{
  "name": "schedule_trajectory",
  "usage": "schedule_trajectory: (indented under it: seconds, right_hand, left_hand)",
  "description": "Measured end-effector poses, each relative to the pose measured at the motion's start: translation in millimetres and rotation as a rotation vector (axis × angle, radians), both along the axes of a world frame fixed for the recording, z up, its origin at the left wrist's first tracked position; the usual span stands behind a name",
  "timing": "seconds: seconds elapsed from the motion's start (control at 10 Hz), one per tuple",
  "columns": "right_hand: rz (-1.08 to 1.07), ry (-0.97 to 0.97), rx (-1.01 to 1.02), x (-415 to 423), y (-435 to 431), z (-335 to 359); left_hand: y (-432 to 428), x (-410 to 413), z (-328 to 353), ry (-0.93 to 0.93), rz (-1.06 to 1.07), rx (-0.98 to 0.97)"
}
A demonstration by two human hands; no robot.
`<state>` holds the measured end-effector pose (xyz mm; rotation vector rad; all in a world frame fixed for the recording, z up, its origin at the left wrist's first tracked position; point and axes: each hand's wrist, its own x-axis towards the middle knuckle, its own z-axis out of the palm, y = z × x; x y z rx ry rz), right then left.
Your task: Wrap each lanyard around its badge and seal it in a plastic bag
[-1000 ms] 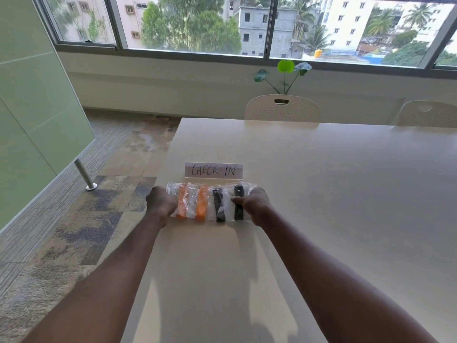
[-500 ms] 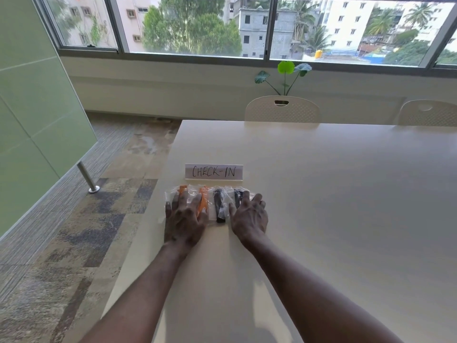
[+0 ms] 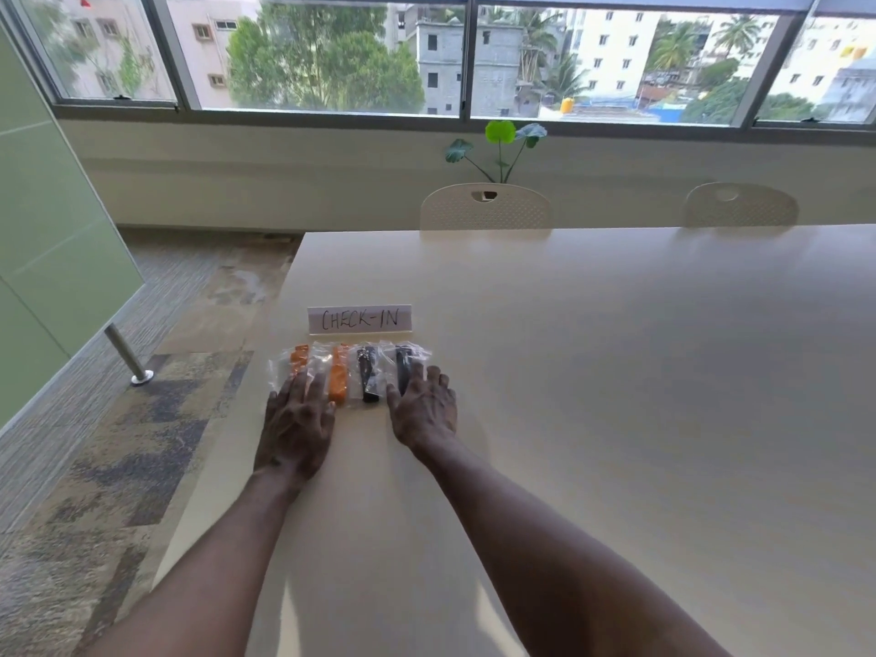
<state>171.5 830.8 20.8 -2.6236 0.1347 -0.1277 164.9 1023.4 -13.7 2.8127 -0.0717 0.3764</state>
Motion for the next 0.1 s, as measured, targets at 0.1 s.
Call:
schedule_trajectory:
  seconds: [0.1]
  right_hand:
    - [0.066, 0.001, 0.001, -23.8, -10.5, -6.9]
  left_hand:
    - [-9.3, -21.4, 2.2, -0.013, -0.025, -0.008]
